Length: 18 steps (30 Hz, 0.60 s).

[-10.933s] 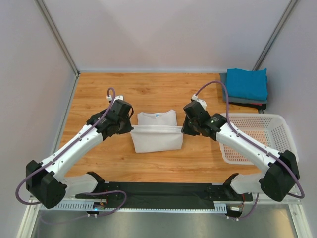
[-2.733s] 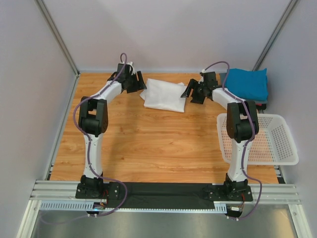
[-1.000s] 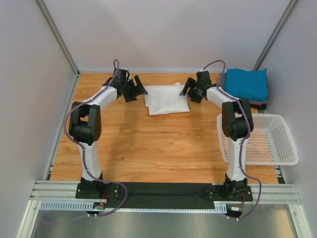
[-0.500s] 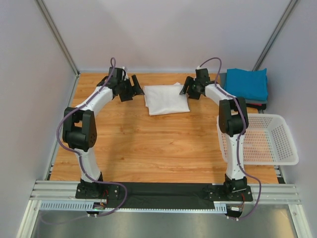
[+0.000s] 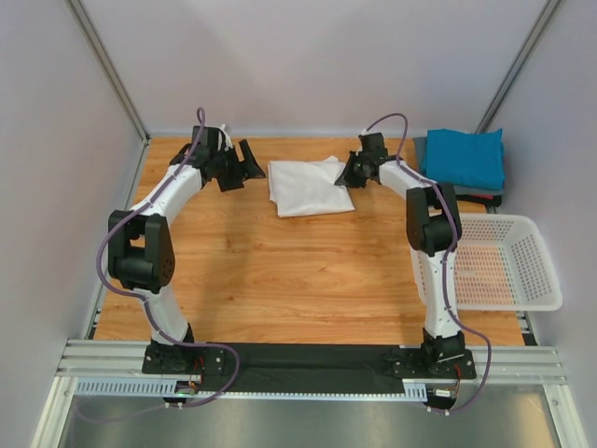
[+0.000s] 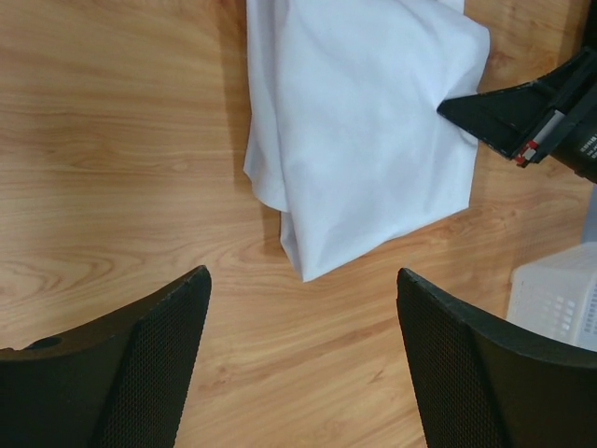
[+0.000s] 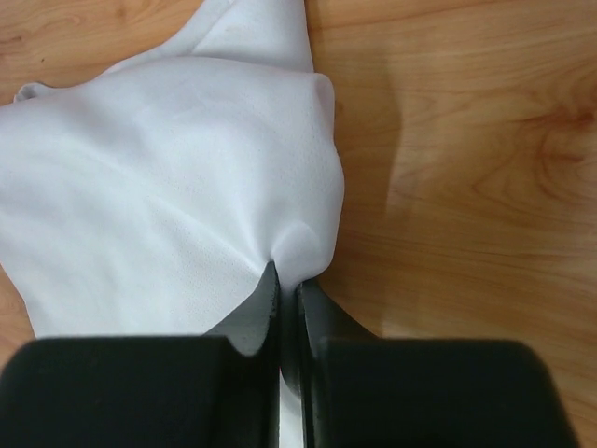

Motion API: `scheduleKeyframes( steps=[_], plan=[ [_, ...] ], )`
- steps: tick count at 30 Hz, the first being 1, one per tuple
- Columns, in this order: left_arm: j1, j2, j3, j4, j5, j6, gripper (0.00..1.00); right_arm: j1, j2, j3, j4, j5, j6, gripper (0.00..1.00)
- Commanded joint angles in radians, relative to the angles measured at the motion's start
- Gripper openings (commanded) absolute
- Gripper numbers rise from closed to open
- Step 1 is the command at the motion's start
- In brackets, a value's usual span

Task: Fold and stack the t-shirts
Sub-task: Neatly place the folded tshirt to the corner

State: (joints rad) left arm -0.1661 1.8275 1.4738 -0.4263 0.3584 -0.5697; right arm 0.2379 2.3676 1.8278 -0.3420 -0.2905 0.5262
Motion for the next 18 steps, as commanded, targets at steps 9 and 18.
scheduleKeyframes(
  steps=[9,18],
  plan=[
    [0.048,-0.094,-0.049,0.046,0.093,0.024,0.86,0.008,-0.053,0.326,-0.497,0.553,-0.320,0.00],
    [0.063,-0.108,-0.043,0.023,0.123,0.034,0.85,-0.043,-0.068,0.416,-0.503,0.695,-0.511,0.00]
  ],
)
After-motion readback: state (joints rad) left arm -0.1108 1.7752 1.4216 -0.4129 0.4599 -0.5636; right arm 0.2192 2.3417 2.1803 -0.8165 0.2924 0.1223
